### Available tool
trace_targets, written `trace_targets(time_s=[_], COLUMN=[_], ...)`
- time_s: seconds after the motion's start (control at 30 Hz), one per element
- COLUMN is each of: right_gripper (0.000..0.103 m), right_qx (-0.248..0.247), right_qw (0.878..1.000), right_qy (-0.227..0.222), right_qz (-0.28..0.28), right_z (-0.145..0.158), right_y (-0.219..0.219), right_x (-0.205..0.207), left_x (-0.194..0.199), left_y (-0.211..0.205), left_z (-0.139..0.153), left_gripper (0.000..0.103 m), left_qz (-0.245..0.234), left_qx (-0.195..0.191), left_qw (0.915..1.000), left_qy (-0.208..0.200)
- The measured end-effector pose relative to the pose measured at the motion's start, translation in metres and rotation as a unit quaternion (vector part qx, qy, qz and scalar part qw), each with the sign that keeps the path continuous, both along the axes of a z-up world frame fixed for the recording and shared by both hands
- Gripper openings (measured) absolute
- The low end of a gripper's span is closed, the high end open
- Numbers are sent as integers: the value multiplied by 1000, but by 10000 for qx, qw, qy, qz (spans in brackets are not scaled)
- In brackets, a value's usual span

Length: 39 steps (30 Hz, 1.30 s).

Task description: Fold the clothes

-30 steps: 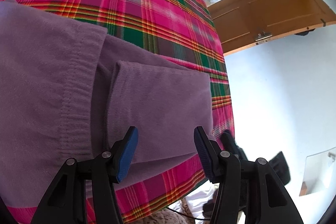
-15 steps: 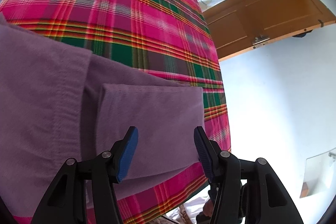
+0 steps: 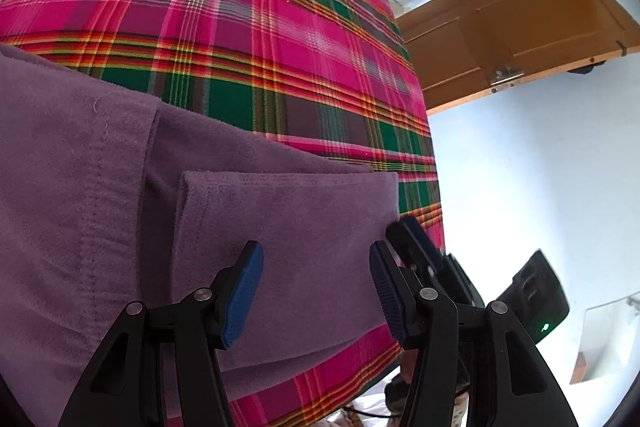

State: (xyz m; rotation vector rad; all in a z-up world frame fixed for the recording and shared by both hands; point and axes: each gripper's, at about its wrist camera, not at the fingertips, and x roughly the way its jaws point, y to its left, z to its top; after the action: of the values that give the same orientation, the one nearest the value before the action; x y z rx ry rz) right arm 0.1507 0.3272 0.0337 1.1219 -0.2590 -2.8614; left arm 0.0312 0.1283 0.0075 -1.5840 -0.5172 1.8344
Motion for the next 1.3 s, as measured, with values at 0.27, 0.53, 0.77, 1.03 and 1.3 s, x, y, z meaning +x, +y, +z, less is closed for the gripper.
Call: trace_targets(time_s=[0.27, 0.53, 0.77, 1.03, 1.3], right_gripper=[23, 28, 29, 29, 35], right_qx=[-201, 293, 192, 327, 553], right_qw=[9992, 9985, 9986, 9990, 9979], right_qy=[-335, -447, -493, -274, -98], right_qz=[-51, -93, -96, -121, -313], right_z=[-16, -12, -16, -9, -25], right_y=[8, -1, 3, 1, -3], right_x=[-18, -33, -36, 5, 43], left_x=[-2, 0, 5, 15, 25], left_y=[0, 1, 1, -8, -14], left_z=[-6, -6, -7, -4, -4], left_gripper=[57, 57, 57, 57, 57], left_qz=[-1, -29, -123, -192, -221], left_qx=[-65, -130, -169, -219, -260], left_qw=[10000, 9999, 9997, 9995, 9992], left_qy=[-23, 29, 103, 155, 183])
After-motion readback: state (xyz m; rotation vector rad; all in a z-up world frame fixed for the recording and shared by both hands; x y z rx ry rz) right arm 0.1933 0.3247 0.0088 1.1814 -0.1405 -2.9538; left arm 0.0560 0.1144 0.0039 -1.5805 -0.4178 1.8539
